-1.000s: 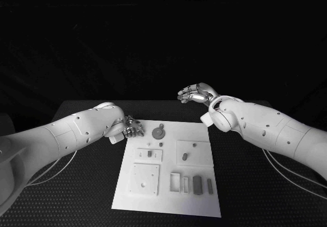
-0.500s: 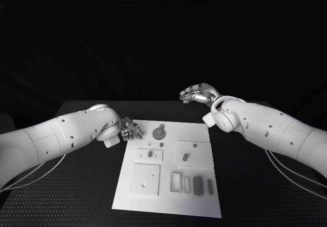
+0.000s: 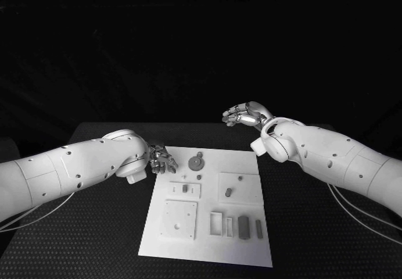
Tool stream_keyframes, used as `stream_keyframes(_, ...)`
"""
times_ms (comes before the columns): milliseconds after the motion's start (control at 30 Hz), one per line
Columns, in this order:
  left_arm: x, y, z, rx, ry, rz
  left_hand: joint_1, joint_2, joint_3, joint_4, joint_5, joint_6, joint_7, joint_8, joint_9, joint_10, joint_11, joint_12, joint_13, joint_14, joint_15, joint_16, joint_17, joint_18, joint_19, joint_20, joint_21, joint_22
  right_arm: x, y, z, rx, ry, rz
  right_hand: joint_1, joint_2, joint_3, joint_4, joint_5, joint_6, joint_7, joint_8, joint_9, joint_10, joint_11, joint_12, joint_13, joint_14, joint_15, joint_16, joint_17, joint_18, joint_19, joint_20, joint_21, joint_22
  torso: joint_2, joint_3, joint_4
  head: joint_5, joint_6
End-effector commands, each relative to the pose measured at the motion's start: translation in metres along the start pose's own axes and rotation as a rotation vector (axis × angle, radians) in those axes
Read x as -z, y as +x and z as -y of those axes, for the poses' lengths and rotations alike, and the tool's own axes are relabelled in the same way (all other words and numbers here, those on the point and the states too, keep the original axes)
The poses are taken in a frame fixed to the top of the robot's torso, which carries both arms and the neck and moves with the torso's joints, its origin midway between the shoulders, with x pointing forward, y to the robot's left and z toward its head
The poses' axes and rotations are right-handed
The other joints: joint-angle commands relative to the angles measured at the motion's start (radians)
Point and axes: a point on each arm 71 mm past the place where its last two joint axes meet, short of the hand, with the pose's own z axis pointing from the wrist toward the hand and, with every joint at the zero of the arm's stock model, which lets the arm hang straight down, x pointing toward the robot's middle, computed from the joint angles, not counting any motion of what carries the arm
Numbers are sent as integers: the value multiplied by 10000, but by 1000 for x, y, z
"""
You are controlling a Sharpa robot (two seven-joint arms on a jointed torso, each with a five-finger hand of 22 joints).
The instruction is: Assemble the parts on the task board
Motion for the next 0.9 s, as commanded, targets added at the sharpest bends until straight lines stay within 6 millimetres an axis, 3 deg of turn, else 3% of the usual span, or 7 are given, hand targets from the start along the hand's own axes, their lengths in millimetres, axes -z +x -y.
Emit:
stream_keyframes(33,1,-1,3,-950,-243,566,167,76,165,-170,51,27,-65,67,899,395,-298,9,-13,89,-21,55,-15,-129,95,-1158,54,-23,0,1,0,-59,-16,-177,-63,51,-85,-2,54,33,164,23,-13,68,-12,-71,5,-45,3,0,-11,-115,8,-38,-42,14,12,-3,5,-8,-29)
stream_keyframes(300,5,8,5,-1559,-172,573,169,62,178,-168,52,36,-69,70,911,413,-299,0,-21,108,-29,45,-24,-128,113,-1166,61,-39,1,1,0,-59,-23,-173,-69,50,-103,-11,50,11,170,14,-26,55,-10,-97,1,-67,16,-7,-21,-122,-5,-38,-63,24,7,-1,30,16,-110)
stream_keyframes(500,5,22,0,-1713,-252,225,168,55,184,-167,52,41,-70,71,916,425,-299,-3,-25,117,-31,41,-29,-129,116,-1169,62,-47,1,1,0,-57,-33,-163,-70,47,-112,-18,49,-9,177,5,-36,45,-3,-116,-1,-82,23,-12,-29,-127,-18,-38,-79,31,11,7,14,37,-170)
stream_keyframes(900,6,33,-1,-1742,-286,81,169,52,193,-165,53,48,-71,73,922,439,-300,-6,-29,128,-33,36,-33,-129,121,-1173,64,-57,1,0,0,-53,-33,-154,-67,47,-114,-22,50,-14,179,4,-39,43,-3,-123,-1,-87,24,-14,-32,-129,-23,-39,-86,35,10,6,2,48,-243)
